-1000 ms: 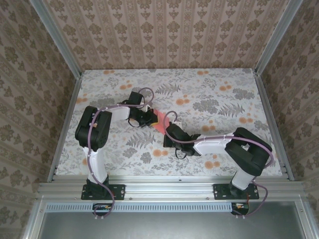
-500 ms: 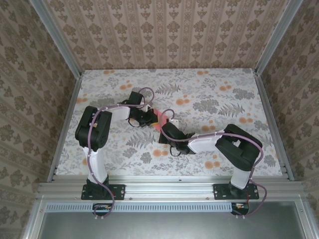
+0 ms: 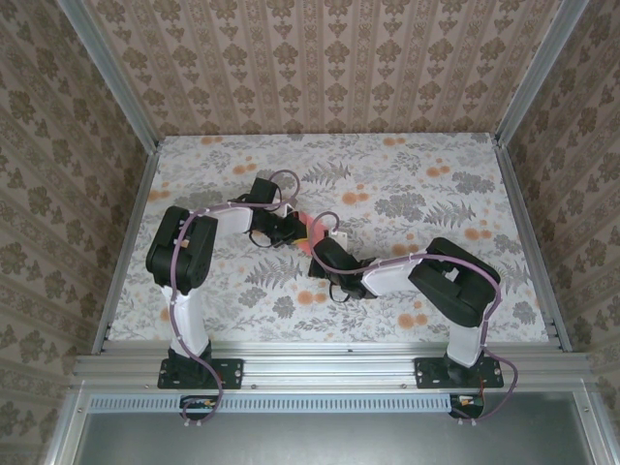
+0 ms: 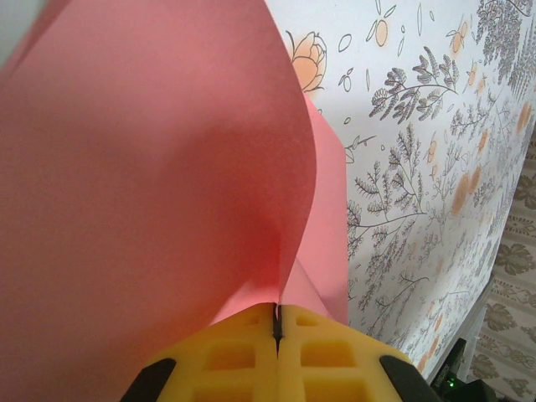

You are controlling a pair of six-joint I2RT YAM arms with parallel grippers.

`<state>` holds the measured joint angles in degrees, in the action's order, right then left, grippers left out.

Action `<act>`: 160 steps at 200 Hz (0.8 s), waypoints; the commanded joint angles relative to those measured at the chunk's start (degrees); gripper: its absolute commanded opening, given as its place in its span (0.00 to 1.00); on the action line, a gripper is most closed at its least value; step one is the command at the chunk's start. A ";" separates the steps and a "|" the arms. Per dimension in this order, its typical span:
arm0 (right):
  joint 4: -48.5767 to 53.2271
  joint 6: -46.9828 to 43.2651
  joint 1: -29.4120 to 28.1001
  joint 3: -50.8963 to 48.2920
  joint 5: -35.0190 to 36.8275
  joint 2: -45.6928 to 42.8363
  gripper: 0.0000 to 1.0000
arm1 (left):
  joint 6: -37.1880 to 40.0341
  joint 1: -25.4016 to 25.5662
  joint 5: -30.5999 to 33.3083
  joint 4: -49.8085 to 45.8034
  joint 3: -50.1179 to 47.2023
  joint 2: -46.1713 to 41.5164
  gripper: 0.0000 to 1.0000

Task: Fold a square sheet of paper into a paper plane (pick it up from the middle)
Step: Fourth fold the wing at the center of the table.

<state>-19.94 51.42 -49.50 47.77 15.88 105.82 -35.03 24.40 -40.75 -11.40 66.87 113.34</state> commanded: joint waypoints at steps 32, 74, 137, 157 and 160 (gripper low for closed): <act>-3.01 2.37 1.56 -0.83 0.14 1.69 0.06 | 1.32 0.21 -0.78 -1.53 0.53 0.13 0.00; -0.32 1.77 2.03 0.31 -0.13 2.76 0.06 | 1.20 0.22 -0.80 -1.69 0.43 -0.41 0.00; 1.79 -0.03 2.04 -1.22 1.48 2.77 0.06 | 0.74 0.30 -0.39 -1.95 -0.65 -3.57 0.00; 2.01 -0.70 2.07 -1.53 1.51 2.90 0.06 | 0.69 0.39 -0.31 -2.14 -1.31 -4.67 0.00; 2.01 -0.77 2.12 -1.61 1.44 2.90 0.06 | 0.66 0.39 -0.29 -2.14 -1.45 -4.90 0.00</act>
<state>-22.09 52.27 -47.66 47.53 15.94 107.37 -35.05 24.40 -40.73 -11.49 66.65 112.40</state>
